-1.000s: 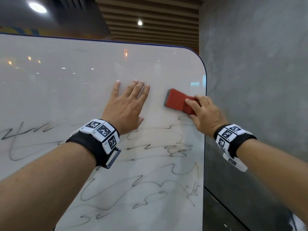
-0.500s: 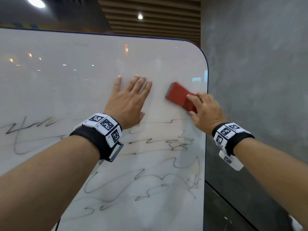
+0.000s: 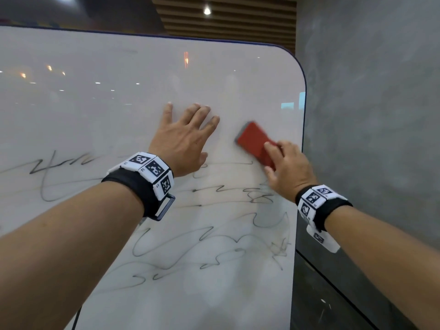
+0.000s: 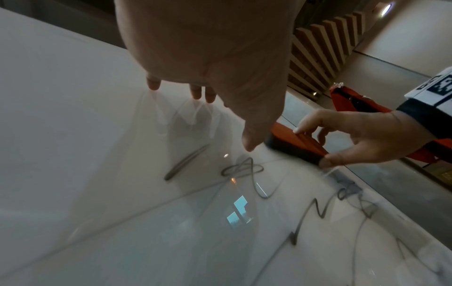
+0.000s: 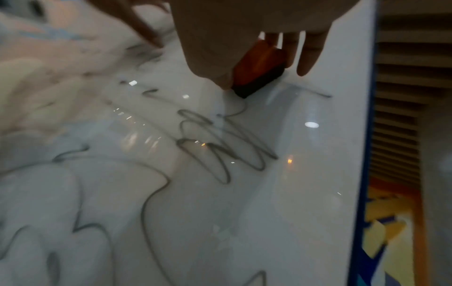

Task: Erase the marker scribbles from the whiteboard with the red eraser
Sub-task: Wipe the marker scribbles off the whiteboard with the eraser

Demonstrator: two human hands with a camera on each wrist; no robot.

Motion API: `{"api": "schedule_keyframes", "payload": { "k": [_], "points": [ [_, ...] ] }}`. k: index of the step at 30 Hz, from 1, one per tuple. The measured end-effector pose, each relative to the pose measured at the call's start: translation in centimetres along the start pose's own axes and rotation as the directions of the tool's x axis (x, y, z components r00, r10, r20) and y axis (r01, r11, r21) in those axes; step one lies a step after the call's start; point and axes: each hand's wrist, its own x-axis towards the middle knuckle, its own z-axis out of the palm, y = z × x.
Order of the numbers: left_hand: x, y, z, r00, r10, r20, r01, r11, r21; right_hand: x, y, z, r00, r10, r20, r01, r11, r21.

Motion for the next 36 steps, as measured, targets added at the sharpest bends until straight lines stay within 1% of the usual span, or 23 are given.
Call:
{"api": "schedule_keyframes", "payload": {
  "k": [1,2,3,4,5,7,8,9,10,12,14,16,19,20,23,25,27,29,31,32,33,35,36],
  "points": [
    [-0.1,-0.1,0.0,1.0,0.006,0.005,-0.006,1.0,0.004,-0.5,-0.6,0.1,0.99,-0.133,0.044,0.134,0.991,-0.016],
    [-0.2,-0.1,0.1,1.0,0.012,0.004,-0.012,1.0,0.007,-0.6,-0.9,-0.1,0.968,-0.235,0.082,0.238,0.971,-0.02],
    [-0.2,-0.2,0.1,1.0,0.016,0.001,-0.016,1.0,0.007,-0.3,-0.9,-0.5,0.953,-0.287,0.098,0.29,0.957,-0.014],
    [-0.2,-0.2,0.1,1.0,0.019,0.002,-0.019,1.0,0.005,0.4,-0.9,-0.8,0.952,-0.291,0.099,0.293,0.956,-0.01],
    [-0.2,-0.2,0.2,1.0,0.019,0.004,-0.019,1.0,0.002,1.0,-0.9,-1.1,0.963,-0.255,0.089,0.256,0.967,-0.005],
    [-0.2,-0.2,0.4,1.0,0.018,-0.001,-0.018,1.0,-0.003,2.0,-1.3,-1.5,0.991,-0.129,0.042,0.128,0.991,0.036],
    [-0.3,-0.2,0.4,1.0,0.021,-0.006,-0.021,1.0,-0.005,2.2,-1.8,-1.5,0.995,-0.096,0.018,0.094,0.994,0.056],
    [-0.4,-0.3,0.5,1.0,0.027,-0.011,-0.027,1.0,-0.008,2.1,-2.5,-1.3,0.994,-0.109,0.01,0.108,0.992,0.067],
    [-0.5,-0.3,0.5,0.999,0.035,-0.016,-0.035,0.999,-0.01,1.8,-3.3,-1.0,0.985,-0.17,0.016,0.169,0.983,0.066],
    [-0.8,-0.6,0.6,0.998,0.053,-0.014,-0.053,0.999,-0.002,1.2,-4.3,-0.4,0.942,-0.331,0.054,0.328,0.943,0.057],
    [-1.2,-1.0,1.0,0.997,0.077,-0.006,-0.077,0.997,0.007,1.9,-4.3,-0.6,0.916,-0.397,0.056,0.395,0.918,0.043],
    [-1.7,-1.4,1.4,0.995,0.093,-0.025,-0.093,0.996,-0.002,3.2,-4.1,-1.0,0.927,-0.374,0.028,0.373,0.927,0.026],
    [-2.4,-1.7,1.9,0.995,0.085,-0.059,-0.086,0.996,-0.011,3.5,-5.1,-0.9,0.961,-0.275,-0.021,0.276,0.959,0.061],
    [-2.5,-1.8,2.0,0.995,0.082,-0.06,-0.082,0.997,-0.013,3.0,-5.6,-0.5,0.96,-0.28,-0.029,0.281,0.957,0.069],
    [-3.3,-2.0,2.3,0.994,0.096,-0.053,-0.097,0.995,-0.008,1.4,-6.7,0.4,0.922,-0.386,0.004,0.385,0.919,0.083],
    [-4.0,-2.3,2.6,0.991,0.111,-0.07,-0.111,0.994,0.0,2.1,-6.5,0.0,0.907,-0.421,0.008,0.419,0.905,0.077],
    [-4.5,-2.7,2.7,0.992,0.1,-0.076,-0.1,0.995,0.004,3.6,-6.3,-0.6,0.922,-0.387,-0.014,0.387,0.92,0.067],
    [-4.8,-3.2,2.6,0.996,0.046,-0.081,-0.046,0.999,-0.004,4.5,-6.4,-0.8,0.95,-0.31,-0.042,0.312,0.947,0.078],
    [-5.4,-4.2,2.4,0.997,-0.002,-0.082,0.001,1.0,-0.005,4.3,-7.1,-0.6,0.957,-0.279,-0.073,0.285,0.954,0.092],
    [-5.8,-4.9,2.4,0.997,-0.01,-0.077,0.011,1.0,0.002,3.9,-7.6,-0.3,0.951,-0.301,-0.076,0.308,0.946,0.102],
    [-6.3,-5.5,2.4,0.997,-0.011,-0.072,0.012,1.0,0.01,3.4,-8.1,0.0,0.933,-0.354,-0.067,0.359,0.927,0.11],
    [-7.5,-6.8,2.6,0.998,-0.009,-0.067,0.01,1.0,0.018,3.0,-8.7,0.2,0.879,-0.475,-0.04,0.476,0.873,0.102],
    [-7.9,-7.4,2.7,0.998,-0.006,-0.064,0.007,1.0,0.024,3.3,-8.7,0.1,0.87,-0.491,-0.033,0.492,0.866,0.093]
  ]
}}
